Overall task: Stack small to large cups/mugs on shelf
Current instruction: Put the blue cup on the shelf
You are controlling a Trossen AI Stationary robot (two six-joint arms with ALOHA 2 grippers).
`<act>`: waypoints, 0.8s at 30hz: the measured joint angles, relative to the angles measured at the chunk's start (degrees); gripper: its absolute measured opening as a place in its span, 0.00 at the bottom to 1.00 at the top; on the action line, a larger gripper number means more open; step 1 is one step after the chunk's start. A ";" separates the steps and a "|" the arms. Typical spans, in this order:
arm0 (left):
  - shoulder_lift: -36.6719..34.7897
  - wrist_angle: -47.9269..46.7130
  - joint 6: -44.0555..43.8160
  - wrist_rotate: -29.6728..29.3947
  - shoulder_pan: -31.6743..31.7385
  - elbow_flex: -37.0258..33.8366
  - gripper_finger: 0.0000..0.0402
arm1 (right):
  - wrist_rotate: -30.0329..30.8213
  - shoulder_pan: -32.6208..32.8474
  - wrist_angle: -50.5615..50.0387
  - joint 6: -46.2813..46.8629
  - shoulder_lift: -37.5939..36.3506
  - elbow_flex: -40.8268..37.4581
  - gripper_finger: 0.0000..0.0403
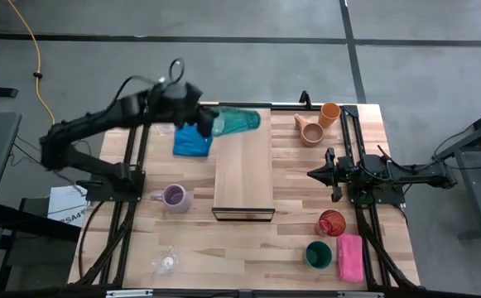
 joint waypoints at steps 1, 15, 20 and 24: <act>2.45 -3.75 0.42 0.58 1.14 3.92 0.00 | 0.00 0.02 0.01 0.02 -0.01 -0.01 0.00; 30.78 -50.29 2.66 3.30 11.36 51.00 0.00 | 0.00 0.02 0.02 0.00 -0.01 -0.01 0.00; 34.29 -51.68 2.07 3.38 13.71 52.50 0.00 | 0.00 0.02 0.01 0.00 -0.01 0.01 0.00; 36.10 -51.64 1.71 3.29 15.11 52.50 0.00 | 0.00 0.01 0.01 0.02 -0.01 0.00 0.00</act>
